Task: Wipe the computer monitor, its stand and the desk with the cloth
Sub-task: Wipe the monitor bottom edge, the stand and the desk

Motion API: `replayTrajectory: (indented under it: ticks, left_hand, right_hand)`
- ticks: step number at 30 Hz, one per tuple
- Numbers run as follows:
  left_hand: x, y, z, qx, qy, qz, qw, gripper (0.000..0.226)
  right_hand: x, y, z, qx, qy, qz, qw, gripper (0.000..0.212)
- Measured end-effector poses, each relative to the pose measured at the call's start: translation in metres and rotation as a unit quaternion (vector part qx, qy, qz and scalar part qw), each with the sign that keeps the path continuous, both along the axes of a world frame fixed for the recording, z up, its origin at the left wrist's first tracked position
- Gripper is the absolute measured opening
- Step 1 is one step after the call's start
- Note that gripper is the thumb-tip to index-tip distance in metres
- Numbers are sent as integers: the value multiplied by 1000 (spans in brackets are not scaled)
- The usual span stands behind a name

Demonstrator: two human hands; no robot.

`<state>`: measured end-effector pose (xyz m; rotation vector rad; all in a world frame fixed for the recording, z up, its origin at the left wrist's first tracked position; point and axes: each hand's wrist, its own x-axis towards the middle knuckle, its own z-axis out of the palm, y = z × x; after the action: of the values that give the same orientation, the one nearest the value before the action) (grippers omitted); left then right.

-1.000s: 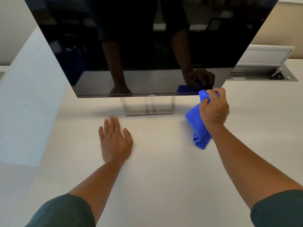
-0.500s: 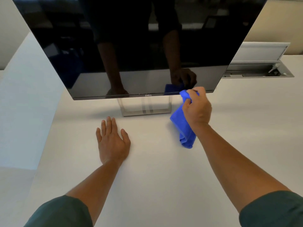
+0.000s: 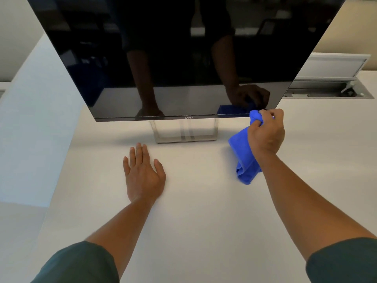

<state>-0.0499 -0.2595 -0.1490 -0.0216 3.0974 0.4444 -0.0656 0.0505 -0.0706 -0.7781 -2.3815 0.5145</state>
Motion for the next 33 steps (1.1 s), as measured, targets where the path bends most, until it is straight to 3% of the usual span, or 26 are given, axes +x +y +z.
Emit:
replayTrajectory:
  ticks: [10,18,28,33]
  left_hand:
    - [0,0,2,6,2,0,1000,64]
    - [-2,-11,5,65,1,-19,998,59]
    - [16,-74,8,116,35,58,991,51]
    - [21,-82,4,93,22,43,995,55]
  right_hand:
    - [-10,-76,0,2,23,143,989,20]
    - [-18,-131,9,42,-32,266,962,18]
    - [-42,-231,17,35,-84,321,943,11]
    - [-58,-281,23,55,-102,361,925,9]
